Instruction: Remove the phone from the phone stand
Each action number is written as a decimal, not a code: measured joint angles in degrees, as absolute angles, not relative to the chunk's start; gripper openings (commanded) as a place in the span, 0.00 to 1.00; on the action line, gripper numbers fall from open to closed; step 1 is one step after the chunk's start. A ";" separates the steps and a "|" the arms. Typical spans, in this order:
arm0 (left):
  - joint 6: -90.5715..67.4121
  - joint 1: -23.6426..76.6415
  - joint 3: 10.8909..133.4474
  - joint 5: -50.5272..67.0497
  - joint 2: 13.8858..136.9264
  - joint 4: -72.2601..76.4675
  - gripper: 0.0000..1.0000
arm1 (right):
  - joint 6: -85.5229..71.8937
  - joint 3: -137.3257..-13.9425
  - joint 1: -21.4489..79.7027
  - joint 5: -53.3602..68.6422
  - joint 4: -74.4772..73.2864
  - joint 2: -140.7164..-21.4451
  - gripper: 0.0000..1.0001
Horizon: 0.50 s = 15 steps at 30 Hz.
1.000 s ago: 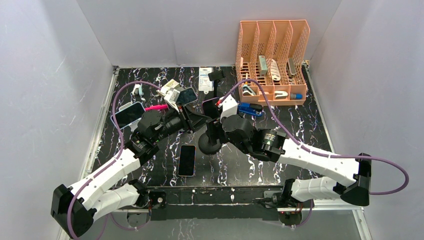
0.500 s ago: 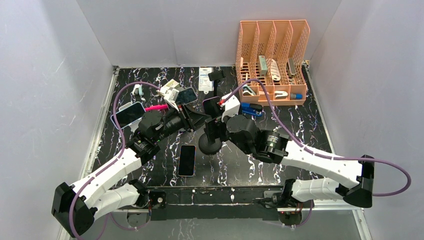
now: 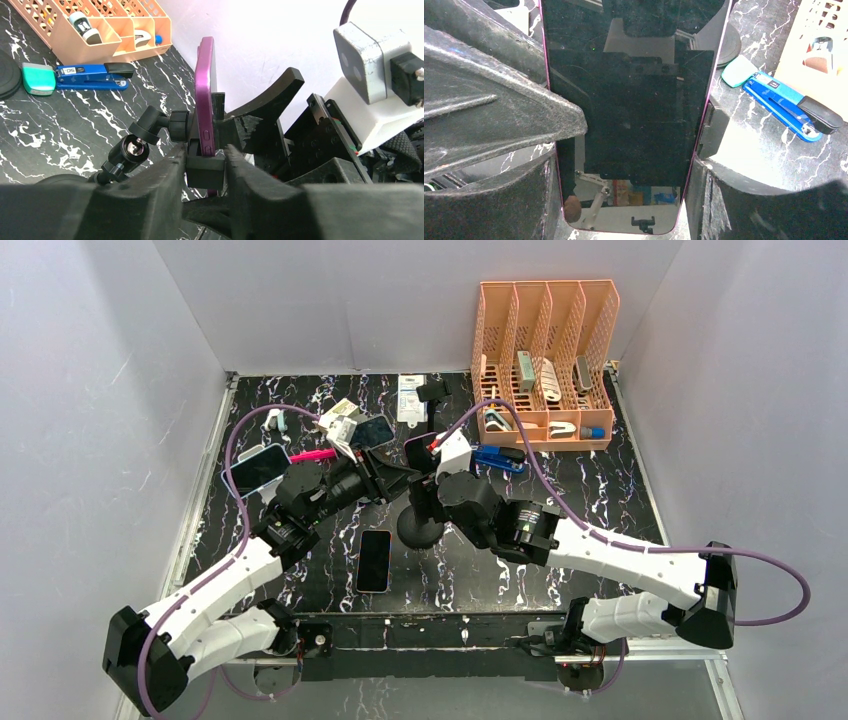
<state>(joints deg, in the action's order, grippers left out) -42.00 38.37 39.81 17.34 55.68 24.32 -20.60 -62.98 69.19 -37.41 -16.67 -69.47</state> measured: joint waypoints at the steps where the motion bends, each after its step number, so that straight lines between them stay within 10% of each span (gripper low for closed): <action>1: -41.93 38.37 39.79 17.32 55.57 24.16 0.47 | -20.62 -62.98 69.21 -37.39 -16.62 -69.47 0.46; 6: -41.36 38.37 39.75 17.47 53.98 23.46 0.62 | -20.67 -62.89 69.30 -37.34 -16.93 -69.19 0.41; 15: -41.17 38.35 39.70 19.99 52.66 24.25 0.58 | -20.69 -62.00 69.30 -36.86 -18.17 -67.31 0.39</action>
